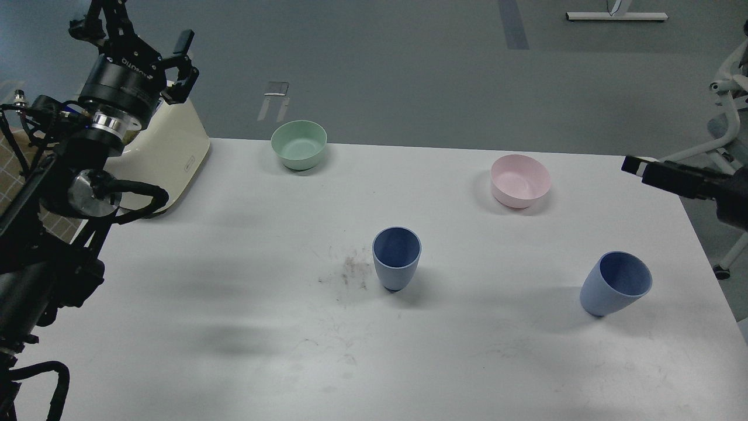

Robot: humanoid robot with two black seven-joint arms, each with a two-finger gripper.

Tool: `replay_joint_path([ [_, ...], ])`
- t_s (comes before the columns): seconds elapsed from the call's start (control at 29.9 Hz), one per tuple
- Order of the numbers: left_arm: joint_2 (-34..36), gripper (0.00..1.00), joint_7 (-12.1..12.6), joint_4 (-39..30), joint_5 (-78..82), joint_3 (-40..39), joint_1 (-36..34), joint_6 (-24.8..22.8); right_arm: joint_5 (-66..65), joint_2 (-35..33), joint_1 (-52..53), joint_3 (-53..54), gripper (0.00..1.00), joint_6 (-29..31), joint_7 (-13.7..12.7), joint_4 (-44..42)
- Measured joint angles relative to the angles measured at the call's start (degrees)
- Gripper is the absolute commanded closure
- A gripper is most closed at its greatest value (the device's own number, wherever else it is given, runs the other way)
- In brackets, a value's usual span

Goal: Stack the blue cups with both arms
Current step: 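Reach the right gripper to the tilted blue cup and grasp its rim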

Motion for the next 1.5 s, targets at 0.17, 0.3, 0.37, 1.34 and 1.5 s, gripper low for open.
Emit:
replay_joint_path([
  [0.17, -0.49, 0.02, 0.06, -0.11, 0.34, 0.34, 0.0, -0.23, -3.21, -0.24, -3.43, -0.71, 0.0, 0.0, 0.06, 1.17],
  [0.3, -0.85, 0.02, 0.06, -0.11, 0.42, 0.6, 0.0, -0.48, -3.54, -0.24, -4.7, -0.9, 0.0, 0.0, 0.03, 1.76],
  [0.37, -0.89, 0.02, 0.06, -0.11, 0.43, 0.63, 0.0, -0.98, -3.7, -0.31, -5.14, -0.91, 0.0, 0.0, -0.02, 1.85],
  [1.34, -1.7, 0.02, 0.11, -0.11, 0.61, 0.73, -0.27, -1.59, -10.78, 2.27, -7.35, -3.92, 0.51, 0.03, -1.35, -0.08],
  [1.5, -1.7, 0.02, 0.1, -0.11, 0.61, 0.73, -0.22, -1.57, -10.78, 2.09, -7.26, -4.03, 0.88, 0.03, -1.42, -0.09],
])
